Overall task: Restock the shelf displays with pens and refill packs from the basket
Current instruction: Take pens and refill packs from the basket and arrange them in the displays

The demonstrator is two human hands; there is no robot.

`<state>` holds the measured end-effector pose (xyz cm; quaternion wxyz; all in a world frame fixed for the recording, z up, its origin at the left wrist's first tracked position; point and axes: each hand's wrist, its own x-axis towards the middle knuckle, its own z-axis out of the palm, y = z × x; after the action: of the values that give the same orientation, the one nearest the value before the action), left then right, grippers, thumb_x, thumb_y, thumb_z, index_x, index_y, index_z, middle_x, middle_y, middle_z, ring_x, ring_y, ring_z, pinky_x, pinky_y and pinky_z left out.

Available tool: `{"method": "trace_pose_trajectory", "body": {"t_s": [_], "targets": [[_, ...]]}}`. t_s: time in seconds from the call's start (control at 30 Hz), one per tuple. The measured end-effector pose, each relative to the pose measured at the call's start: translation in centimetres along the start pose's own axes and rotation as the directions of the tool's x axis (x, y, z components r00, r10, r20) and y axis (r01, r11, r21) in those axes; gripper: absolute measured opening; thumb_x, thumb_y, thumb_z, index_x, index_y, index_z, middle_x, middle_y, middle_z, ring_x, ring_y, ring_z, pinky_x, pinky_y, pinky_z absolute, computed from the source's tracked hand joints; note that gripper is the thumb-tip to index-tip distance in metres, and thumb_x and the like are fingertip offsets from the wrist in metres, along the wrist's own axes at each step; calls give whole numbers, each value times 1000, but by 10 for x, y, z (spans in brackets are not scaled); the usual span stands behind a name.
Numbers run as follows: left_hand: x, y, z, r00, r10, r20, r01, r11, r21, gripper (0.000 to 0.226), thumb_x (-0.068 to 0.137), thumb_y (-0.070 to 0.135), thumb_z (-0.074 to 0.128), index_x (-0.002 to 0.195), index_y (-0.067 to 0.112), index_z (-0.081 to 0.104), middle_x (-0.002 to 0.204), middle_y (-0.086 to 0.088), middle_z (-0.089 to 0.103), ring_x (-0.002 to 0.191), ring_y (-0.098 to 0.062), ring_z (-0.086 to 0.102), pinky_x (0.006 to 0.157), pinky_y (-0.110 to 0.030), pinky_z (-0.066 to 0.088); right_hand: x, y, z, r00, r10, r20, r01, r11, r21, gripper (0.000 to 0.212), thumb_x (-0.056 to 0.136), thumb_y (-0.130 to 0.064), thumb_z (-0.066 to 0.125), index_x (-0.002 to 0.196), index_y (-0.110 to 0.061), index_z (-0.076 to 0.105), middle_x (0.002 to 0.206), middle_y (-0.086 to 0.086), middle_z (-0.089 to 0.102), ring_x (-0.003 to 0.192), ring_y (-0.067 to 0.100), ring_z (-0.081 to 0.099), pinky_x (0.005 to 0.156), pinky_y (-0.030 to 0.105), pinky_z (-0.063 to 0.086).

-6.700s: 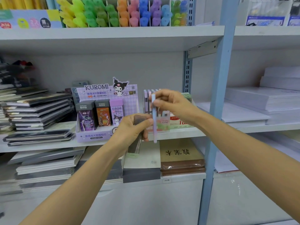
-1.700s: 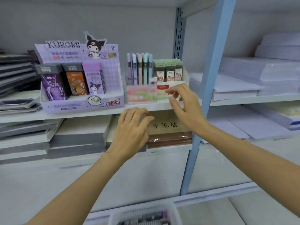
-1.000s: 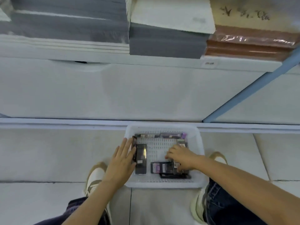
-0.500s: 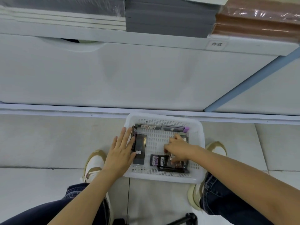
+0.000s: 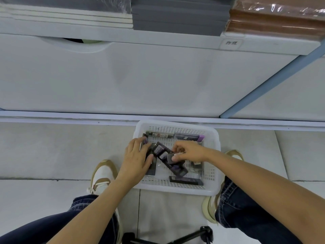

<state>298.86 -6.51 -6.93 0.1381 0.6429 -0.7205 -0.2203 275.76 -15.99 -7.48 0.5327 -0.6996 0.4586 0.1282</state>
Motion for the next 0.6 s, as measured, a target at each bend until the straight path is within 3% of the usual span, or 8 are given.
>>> {"method": "trace_pose_trajectory", "body": {"t_s": [0.1,0.23,0.27,0.33,0.4,0.43,0.5,0.6], "targets": [[8,18,1,986,-136,101,162,932,-324,51,96,30,56,141,11,41,125,4,47,120,-16,40,102,-31,37,2,-8,-1,999,-13,-38,18,992,124,28,87,-44,67,108,-26,60,108,-10,65,108,10,60,93,29,47],[12,22,11,933,-271,236,356,790,-499,53,91,25,66,136,17,41,110,8,59,102,-16,61,79,-19,45,3,-8,8,999,-13,-33,19,978,207,33,89,-37,67,111,-13,62,104,-8,66,98,3,62,89,26,47],[12,20,11,905,-328,270,425,695,-580,49,89,24,68,131,18,45,109,5,64,98,-15,64,77,-19,48,2,-9,9,998,-17,-53,30,969,245,32,90,-35,66,112,-11,62,104,-6,67,97,3,62,89,26,48],[14,21,10,836,-411,363,516,367,-774,38,87,25,71,120,16,54,110,-4,70,91,-13,69,68,-18,52,0,-14,11,995,-23,-98,52,951,305,29,92,-36,64,112,-15,62,106,-6,68,101,5,64,91,26,49],[17,29,9,821,-381,425,472,35,-881,39,87,23,67,122,8,58,111,-10,72,88,-14,71,65,-20,54,-1,-25,13,988,-32,-151,86,926,369,23,92,-38,62,109,-22,61,106,-6,69,101,8,64,90,27,50],[19,33,8,834,-353,423,428,-69,-901,39,89,21,65,125,7,57,112,-11,72,93,-18,71,70,-23,56,1,-32,16,984,-32,-175,101,912,397,23,92,-38,62,110,-23,61,107,-4,69,102,11,65,90,29,50],[22,38,7,857,-325,400,357,-185,-916,34,91,18,60,125,14,58,111,-9,72,99,-22,70,77,-31,58,5,-45,21,979,-16,-202,110,879,463,27,94,-35,60,115,-19,61,109,3,69,101,16,65,90,32,51],[26,39,-1,826,-398,399,346,-201,-916,25,93,16,60,118,19,60,96,-3,74,80,-16,72,59,-26,56,10,-57,24,981,33,-190,107,726,680,27,95,-5,53,119,-8,64,109,13,67,97,19,62,91,34,49]]}}
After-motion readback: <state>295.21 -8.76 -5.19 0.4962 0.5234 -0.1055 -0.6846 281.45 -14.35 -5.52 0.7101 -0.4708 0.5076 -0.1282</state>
